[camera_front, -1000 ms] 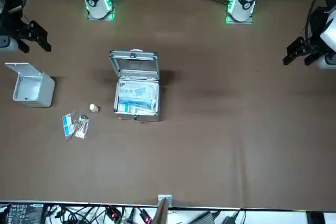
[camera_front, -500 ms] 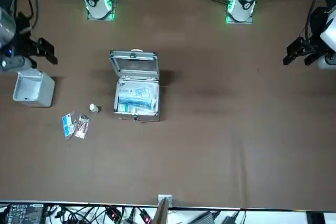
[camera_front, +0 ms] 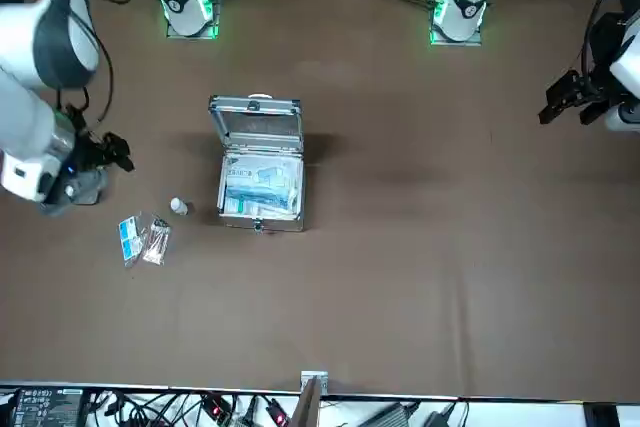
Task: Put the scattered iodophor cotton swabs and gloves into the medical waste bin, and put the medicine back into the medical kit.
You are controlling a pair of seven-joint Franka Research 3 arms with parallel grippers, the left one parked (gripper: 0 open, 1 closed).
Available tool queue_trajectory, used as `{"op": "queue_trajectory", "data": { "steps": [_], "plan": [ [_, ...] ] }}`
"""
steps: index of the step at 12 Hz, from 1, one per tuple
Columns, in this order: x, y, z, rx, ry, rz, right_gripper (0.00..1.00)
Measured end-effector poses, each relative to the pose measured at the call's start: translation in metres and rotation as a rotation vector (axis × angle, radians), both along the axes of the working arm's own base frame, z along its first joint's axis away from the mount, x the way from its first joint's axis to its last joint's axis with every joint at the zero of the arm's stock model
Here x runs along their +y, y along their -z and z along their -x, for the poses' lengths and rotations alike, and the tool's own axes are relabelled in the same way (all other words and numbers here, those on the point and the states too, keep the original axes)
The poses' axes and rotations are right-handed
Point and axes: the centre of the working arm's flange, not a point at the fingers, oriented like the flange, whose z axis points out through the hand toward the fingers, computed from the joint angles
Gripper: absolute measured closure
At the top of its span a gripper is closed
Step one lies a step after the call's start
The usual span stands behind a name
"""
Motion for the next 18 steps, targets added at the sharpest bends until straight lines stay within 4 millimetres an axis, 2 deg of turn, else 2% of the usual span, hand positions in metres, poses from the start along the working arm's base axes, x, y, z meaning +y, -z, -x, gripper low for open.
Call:
{"op": "queue_trajectory", "data": {
  "steps": [5, 6, 7, 8, 10, 13, 14, 18],
  "plan": [
    [-0.001, 0.106, -0.02, 0.005, -0.17, -0.013, 0.01],
    [-0.001, 0.123, -0.022, 0.003, -0.197, -0.015, 0.07],
    [-0.001, 0.138, -0.023, 0.002, -0.217, -0.015, 0.19],
    [-0.005, 0.162, -0.026, -0.001, -0.25, 0.013, 0.24],
    [-0.009, 0.185, -0.026, -0.013, -0.262, 0.03, 0.33],
    [-0.011, 0.219, -0.021, -0.051, -0.27, 0.031, 0.34],
    [-0.011, 0.23, -0.018, -0.049, -0.272, 0.031, 0.39],
    [-0.014, 0.253, -0.015, -0.046, -0.295, 0.048, 0.43]
  ]
}}
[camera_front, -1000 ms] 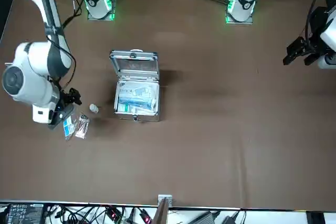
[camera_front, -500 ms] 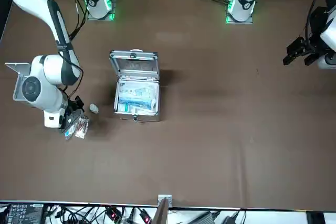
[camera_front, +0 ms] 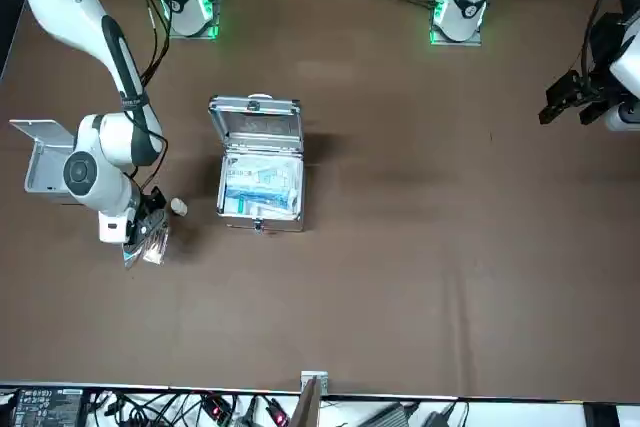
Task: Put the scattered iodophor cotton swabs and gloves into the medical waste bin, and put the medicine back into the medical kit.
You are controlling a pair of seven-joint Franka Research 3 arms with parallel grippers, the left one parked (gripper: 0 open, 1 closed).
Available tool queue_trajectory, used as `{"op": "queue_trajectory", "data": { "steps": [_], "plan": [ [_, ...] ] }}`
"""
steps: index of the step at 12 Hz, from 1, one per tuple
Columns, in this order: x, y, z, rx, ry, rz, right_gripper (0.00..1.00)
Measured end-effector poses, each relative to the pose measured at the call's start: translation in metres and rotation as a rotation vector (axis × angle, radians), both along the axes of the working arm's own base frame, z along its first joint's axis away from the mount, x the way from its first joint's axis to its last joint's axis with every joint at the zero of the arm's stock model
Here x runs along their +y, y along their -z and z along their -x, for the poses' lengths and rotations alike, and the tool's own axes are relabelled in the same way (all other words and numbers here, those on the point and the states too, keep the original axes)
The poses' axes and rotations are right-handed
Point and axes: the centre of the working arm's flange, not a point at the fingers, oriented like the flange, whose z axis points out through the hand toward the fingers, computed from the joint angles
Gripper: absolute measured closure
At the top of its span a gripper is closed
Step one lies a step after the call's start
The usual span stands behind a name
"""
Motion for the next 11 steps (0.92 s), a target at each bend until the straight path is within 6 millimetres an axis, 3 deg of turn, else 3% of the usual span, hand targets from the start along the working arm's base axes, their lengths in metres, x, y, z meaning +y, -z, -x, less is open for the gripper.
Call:
{"op": "queue_trajectory", "data": {
  "steps": [7, 9, 11],
  "plan": [
    [-0.01, 0.017, 0.005, -0.002, 0.003, 0.005, 0.49],
    [-0.009, 0.02, 0.007, 0.002, 0.003, 0.004, 0.54],
    [-0.009, 0.021, 0.008, 0.005, 0.003, 0.004, 0.66]
  ]
}}
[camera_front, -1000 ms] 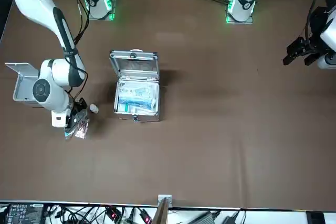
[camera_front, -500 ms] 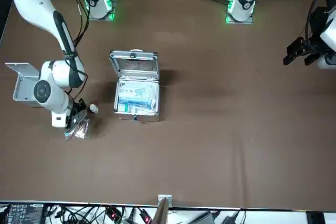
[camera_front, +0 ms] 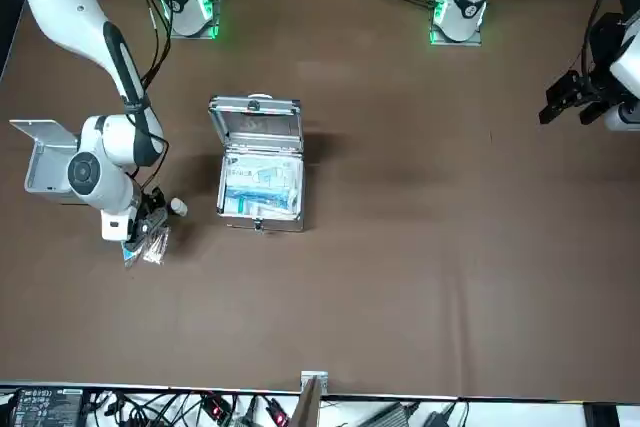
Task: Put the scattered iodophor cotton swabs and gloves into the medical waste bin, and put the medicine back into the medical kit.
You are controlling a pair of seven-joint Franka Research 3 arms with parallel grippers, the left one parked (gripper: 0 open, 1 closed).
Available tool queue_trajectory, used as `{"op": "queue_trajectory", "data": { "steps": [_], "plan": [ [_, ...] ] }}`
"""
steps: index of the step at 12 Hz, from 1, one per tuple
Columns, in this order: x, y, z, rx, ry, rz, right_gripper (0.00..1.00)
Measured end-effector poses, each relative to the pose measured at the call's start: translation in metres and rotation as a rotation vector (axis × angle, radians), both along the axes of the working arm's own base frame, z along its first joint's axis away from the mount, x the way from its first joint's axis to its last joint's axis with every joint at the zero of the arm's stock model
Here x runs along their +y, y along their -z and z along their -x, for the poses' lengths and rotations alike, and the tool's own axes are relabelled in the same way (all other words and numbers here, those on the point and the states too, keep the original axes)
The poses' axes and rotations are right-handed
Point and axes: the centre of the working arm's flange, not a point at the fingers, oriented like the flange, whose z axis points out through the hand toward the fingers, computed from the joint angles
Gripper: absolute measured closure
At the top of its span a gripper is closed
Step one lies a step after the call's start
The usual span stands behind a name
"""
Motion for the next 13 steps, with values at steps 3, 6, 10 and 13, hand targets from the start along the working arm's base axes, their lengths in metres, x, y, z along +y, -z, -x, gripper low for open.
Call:
{"op": "queue_trajectory", "data": {
  "steps": [3, 6, 10, 13],
  "plan": [
    [0.0, 0.0, 0.0, 0.001, 0.0, 0.0, 0.81],
    [-0.001, 0.0, 0.0, 0.0, 0.001, 0.0, 0.99],
    [-0.009, -0.015, -0.002, -0.005, 0.017, 0.003, 0.99],
    [-0.023, -0.067, -0.006, -0.005, 0.044, 0.014, 0.99]
  ]
}}
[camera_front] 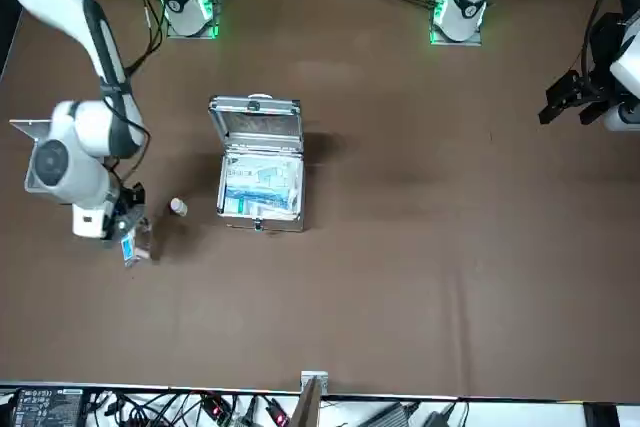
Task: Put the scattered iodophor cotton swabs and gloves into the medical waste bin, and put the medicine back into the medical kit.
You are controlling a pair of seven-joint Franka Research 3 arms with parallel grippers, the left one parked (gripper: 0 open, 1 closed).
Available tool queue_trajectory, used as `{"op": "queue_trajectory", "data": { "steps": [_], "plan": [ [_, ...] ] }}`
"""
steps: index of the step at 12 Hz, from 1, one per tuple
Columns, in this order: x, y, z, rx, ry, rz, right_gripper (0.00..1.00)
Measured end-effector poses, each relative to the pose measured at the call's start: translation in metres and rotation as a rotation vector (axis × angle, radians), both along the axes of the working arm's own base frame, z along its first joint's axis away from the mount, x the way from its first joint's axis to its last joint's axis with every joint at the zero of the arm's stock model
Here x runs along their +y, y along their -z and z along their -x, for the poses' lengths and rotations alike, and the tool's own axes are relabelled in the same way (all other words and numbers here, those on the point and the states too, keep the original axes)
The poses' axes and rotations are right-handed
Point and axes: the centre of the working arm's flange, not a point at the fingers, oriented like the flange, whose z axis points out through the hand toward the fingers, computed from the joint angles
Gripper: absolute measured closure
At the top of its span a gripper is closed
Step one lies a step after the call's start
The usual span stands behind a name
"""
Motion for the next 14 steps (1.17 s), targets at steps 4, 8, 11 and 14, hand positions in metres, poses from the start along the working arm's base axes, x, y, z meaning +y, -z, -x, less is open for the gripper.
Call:
{"op": "queue_trajectory", "data": {
  "steps": [4, 8, 11, 14],
  "plan": [
    [-0.032, -0.114, 0.011, 0.017, 0.066, 0.018, 0.99],
    [-0.107, -0.141, 0.028, 0.084, 0.142, 0.016, 0.99],
    [-0.174, -0.13, 0.048, 0.129, 0.198, 0.001, 0.99],
    [-0.21, -0.122, 0.068, 0.186, 0.232, -0.018, 0.99]
  ]
}}
